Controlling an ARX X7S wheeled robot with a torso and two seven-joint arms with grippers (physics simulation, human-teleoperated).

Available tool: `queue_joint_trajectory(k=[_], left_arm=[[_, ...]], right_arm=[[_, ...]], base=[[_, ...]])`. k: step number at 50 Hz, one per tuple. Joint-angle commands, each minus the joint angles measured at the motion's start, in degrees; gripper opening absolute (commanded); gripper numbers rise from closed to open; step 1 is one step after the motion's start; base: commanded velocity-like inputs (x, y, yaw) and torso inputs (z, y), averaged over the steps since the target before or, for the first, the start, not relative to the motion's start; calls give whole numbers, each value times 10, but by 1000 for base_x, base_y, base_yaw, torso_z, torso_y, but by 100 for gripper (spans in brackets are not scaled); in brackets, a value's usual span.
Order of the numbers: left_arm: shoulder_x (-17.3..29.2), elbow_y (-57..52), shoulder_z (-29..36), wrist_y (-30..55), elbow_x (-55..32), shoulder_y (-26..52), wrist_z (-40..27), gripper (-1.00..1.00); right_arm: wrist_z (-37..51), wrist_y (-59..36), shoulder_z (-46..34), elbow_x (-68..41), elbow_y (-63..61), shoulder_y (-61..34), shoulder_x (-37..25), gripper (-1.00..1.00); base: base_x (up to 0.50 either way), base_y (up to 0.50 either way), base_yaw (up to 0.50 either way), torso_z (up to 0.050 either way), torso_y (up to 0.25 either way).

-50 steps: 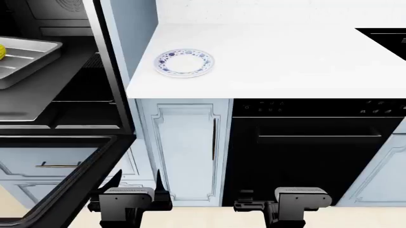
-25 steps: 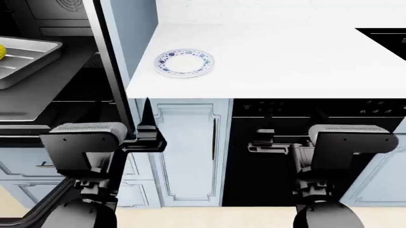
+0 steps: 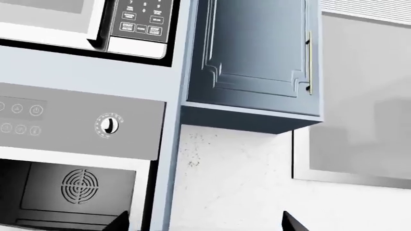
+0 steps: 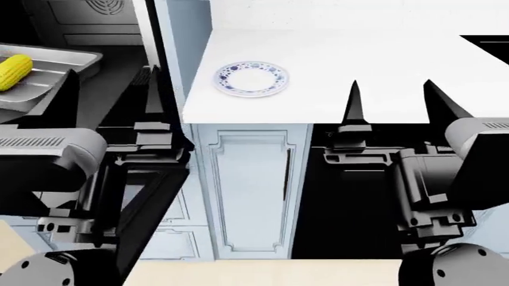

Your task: Pick the corn from the top rack in the oven and place it on the plate on the counter.

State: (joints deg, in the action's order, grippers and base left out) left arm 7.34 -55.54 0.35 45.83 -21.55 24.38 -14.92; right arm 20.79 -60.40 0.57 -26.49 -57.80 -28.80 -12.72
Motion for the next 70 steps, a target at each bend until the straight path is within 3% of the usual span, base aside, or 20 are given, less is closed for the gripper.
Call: queue_joint_trajectory(k=[1, 70], left_arm=[[7, -17, 3, 1, -13, 5, -16, 100], [52, -7, 8, -45, -41, -1, -66, 100]], right_arm=[[41, -2, -4, -55, -14, -10, -30, 100], [100, 54, -19, -123, 10, 11, -72, 100]], base=[[0, 500, 0, 0, 0], [-6, 500, 0, 0, 0]])
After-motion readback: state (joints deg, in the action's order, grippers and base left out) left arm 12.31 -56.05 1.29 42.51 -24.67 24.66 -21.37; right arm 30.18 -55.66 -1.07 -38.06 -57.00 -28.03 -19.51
